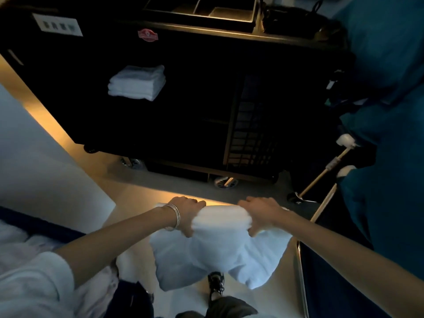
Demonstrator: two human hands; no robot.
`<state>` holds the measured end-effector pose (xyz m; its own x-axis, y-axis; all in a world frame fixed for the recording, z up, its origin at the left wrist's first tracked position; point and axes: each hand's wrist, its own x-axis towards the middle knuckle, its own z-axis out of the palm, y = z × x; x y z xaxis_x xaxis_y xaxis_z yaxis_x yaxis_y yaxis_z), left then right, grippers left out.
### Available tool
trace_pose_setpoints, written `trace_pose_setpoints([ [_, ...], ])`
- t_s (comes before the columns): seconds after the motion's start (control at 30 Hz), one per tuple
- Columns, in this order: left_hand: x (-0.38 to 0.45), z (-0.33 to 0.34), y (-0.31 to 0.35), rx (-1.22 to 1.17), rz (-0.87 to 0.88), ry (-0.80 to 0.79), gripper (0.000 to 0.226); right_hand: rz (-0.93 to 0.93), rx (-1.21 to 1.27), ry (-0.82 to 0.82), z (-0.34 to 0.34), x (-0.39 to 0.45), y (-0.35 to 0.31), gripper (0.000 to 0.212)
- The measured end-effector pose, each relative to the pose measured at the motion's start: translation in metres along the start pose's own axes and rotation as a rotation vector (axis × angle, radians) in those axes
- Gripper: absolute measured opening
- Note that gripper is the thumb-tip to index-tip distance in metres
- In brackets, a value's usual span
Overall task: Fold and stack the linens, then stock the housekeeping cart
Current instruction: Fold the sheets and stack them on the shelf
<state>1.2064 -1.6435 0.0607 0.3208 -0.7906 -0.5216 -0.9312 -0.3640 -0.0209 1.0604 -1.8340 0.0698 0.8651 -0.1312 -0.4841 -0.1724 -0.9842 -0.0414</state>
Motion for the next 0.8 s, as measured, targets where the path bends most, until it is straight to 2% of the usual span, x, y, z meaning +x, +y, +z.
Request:
trace_pose_setpoints([
  [0.23,0.051,-0.037,-0.055,0.013,-0.067,0.018,0.075,-0.068,-0.034,0.030,-0.043,0.080,0.029,0.066],
  [0.33,0.063,-0.048,-0.072,0.015,-0.093,0.032,0.074,-0.088,-0.081,0.059,-0.060,0.106,0.037,0.072],
  [0.8,0.110,-0.040,-0.180,-0.076,-0.090,-0.056,0.069,-0.134,-0.088,-0.066,-0.103,0.219,0.017,0.078],
])
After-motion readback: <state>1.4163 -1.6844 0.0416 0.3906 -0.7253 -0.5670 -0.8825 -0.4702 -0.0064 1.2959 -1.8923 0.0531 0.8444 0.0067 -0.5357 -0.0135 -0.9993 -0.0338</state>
